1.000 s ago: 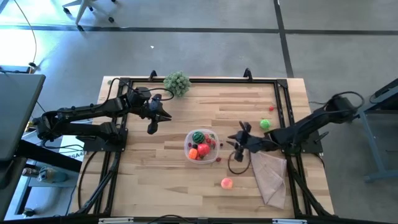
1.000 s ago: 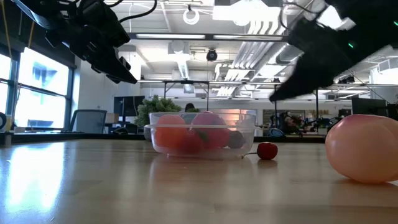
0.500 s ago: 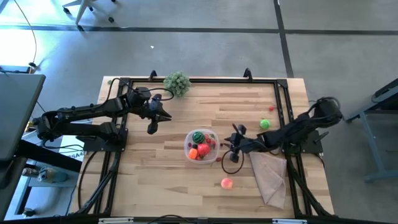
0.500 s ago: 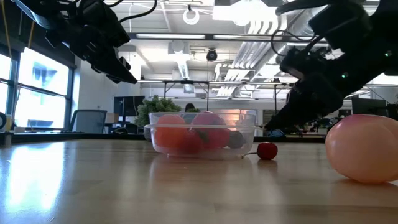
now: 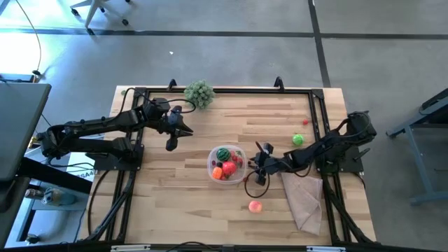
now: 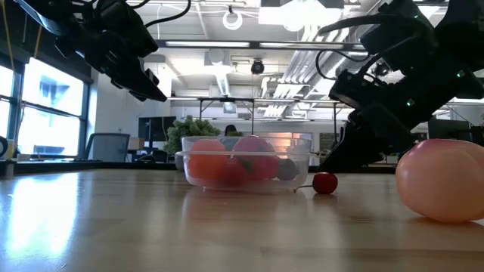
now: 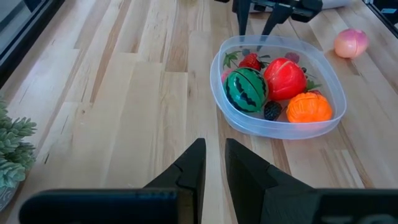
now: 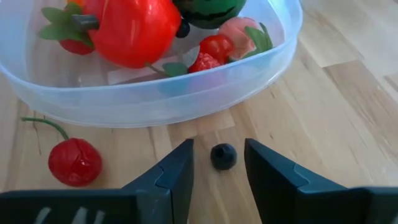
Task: Pick and placing Produce into tupperware
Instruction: Put the blueberry into the transparent container
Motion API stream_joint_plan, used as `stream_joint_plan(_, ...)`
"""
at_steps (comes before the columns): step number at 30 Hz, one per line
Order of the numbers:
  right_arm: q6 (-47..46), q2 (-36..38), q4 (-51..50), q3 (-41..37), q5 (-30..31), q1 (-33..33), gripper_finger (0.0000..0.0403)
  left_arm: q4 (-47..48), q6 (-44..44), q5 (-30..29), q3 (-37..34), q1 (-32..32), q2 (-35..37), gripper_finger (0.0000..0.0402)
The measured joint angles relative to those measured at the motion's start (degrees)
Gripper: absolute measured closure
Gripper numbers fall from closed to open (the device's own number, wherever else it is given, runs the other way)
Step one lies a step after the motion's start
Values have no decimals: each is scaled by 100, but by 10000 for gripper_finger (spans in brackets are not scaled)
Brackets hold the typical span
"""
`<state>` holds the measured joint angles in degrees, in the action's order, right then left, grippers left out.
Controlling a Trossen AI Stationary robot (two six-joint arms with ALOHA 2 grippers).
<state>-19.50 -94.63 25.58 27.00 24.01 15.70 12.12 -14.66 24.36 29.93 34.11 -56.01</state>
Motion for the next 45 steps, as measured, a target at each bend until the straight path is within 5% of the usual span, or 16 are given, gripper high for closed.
stream_joint_plan(45, 291, -79, -69, -2, -577, -374, 280, 0, -1, -2, -2, 2, 0, 350)
